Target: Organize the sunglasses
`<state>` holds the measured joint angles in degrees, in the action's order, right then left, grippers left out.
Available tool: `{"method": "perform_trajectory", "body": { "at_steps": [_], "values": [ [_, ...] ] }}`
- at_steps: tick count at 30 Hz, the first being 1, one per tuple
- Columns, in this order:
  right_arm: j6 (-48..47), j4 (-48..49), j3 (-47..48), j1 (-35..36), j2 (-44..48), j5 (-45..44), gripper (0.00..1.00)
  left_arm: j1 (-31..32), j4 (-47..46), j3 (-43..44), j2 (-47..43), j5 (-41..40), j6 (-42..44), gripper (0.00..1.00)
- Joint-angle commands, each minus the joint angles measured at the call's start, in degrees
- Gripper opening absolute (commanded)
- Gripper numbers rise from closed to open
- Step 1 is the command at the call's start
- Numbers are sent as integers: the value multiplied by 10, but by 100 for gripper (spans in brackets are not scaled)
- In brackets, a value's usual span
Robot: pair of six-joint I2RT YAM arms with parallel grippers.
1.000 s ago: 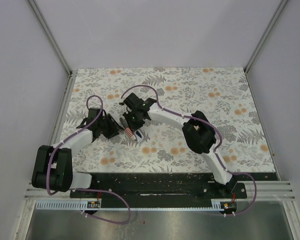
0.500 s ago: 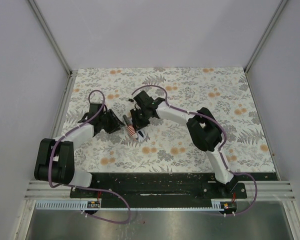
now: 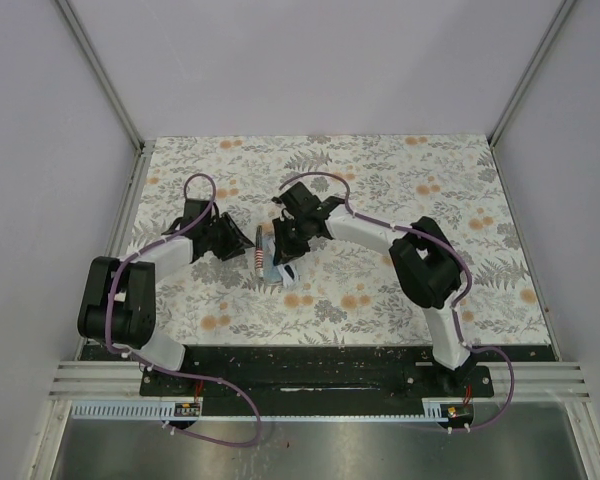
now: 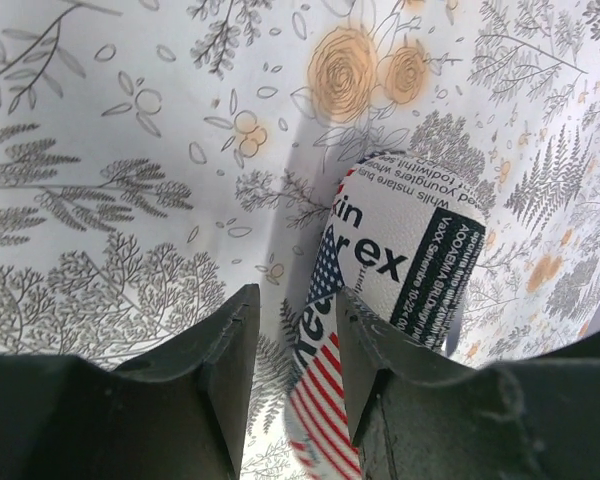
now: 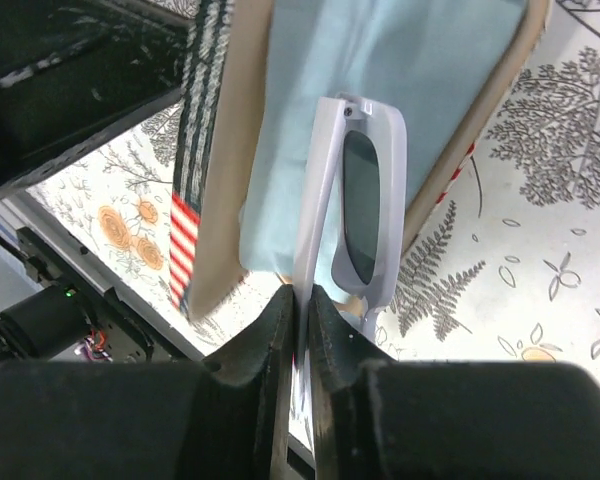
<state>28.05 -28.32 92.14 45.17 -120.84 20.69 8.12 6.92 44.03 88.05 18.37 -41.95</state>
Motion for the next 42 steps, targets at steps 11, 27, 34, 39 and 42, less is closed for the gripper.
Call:
{"method": "perform_trajectory", "body": {
  "at_steps": [11,27,34,39,42],
  "values": [
    [110,115,-59,-57,68,59,0,2,-35,34,18,35,6,38],
    [286,366,-201,-69,102,67,0,23,-67,-21,-21,63,-17,38],
    [272,396,-209,-70,81,54,0,24,-67,-33,-28,62,-16,38],
    [282,465,-238,-69,61,66,0,25,-67,-32,-24,64,-16,38],
    [291,495,-255,-70,49,61,0,25,-67,-31,-24,65,-16,38]
  ]
}}
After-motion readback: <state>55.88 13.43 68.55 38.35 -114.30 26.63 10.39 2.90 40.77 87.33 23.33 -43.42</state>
